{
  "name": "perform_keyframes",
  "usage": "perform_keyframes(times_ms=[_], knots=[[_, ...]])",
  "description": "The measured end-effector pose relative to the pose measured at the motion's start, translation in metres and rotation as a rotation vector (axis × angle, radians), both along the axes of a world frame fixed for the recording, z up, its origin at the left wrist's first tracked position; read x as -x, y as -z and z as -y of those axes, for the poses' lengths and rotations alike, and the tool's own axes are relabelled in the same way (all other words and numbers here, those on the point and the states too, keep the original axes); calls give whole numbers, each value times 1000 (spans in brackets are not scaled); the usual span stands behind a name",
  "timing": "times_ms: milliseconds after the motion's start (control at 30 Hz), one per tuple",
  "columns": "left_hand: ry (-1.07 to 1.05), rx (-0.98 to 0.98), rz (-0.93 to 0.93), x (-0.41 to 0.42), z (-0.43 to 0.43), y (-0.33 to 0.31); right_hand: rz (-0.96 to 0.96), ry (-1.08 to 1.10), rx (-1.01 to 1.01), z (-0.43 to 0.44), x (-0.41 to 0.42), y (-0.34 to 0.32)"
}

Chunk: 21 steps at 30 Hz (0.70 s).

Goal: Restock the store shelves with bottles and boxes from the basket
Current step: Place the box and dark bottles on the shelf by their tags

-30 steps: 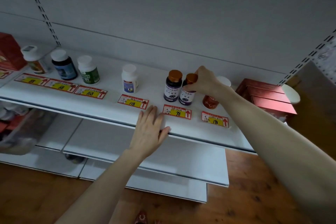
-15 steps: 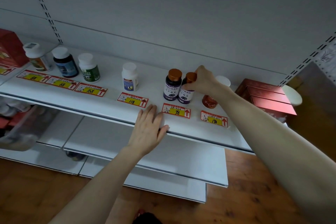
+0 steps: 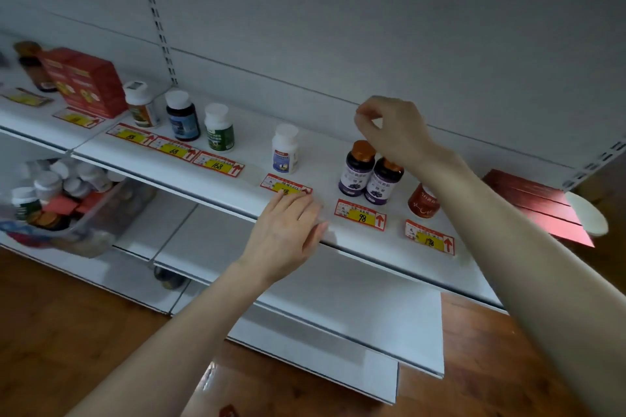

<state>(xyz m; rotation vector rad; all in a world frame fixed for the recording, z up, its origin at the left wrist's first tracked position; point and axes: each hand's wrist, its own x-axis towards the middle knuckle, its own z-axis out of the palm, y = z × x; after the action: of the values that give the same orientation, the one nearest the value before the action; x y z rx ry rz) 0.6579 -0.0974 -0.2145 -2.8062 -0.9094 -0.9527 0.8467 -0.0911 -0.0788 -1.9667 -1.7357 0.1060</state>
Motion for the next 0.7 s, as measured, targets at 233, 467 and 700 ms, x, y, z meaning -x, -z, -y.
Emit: perform_keyframes(times_ms=[233, 467, 700], knots=[[-160, -24, 30, 114, -7, -10, 44, -315, -18, -59, 134, 13], [-481, 31, -98, 306, -24, 8, 34, -625, -6, -124, 329, 45], [-670, 106, -195, 473, -48, 17, -4, -715, 100, -174, 486, 91]])
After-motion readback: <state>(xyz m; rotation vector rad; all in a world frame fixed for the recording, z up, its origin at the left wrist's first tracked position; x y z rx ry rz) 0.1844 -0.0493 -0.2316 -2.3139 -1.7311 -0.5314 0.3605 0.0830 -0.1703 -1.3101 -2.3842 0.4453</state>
